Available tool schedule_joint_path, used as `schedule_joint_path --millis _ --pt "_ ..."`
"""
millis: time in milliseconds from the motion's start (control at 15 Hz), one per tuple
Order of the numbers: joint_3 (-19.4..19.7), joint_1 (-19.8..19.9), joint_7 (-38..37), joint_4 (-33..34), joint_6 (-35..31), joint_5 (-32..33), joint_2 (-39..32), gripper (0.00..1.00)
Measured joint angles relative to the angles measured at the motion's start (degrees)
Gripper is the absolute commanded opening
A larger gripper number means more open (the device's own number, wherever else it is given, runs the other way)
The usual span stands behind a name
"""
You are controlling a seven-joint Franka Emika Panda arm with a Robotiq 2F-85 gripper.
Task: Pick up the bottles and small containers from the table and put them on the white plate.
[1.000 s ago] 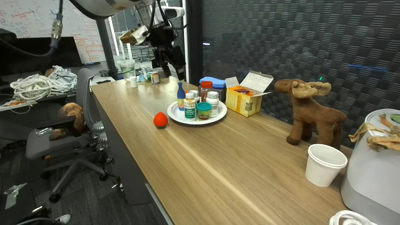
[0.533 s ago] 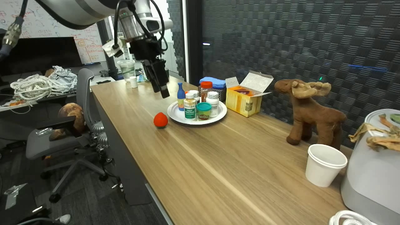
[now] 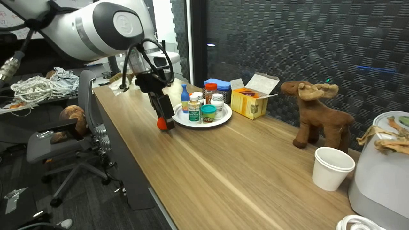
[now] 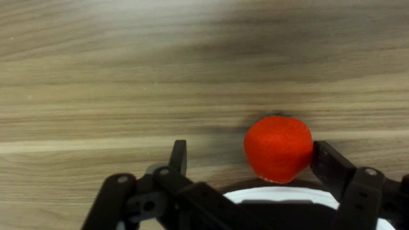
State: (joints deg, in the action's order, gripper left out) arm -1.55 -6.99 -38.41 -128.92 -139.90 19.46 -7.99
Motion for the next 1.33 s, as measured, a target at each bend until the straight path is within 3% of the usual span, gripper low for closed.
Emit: schedule_joint_path --millis 267,333,467,800,867,1333 --pt "0.39 0.06 0.62 0.08 -2.44 0.09 -1.41 0.99" --pt "0.35 0.05 1.06 0.07 -2.56 -0.21 -1.64 0.75" --pt "0.23 0.03 1.99 0.05 -2.59 -1.0 -1.95 0.71" --pt "0.12 -0.21 2.84 -0.02 -2.55 -2.12 -1.89 0.3" --pt "0.12 -0.34 2.84 -0.03 -2.41 -2.12 -1.65 0.26" --pt "-0.1 -1.48 0.3 0.28 2.59 -0.12 2.02 0.26"
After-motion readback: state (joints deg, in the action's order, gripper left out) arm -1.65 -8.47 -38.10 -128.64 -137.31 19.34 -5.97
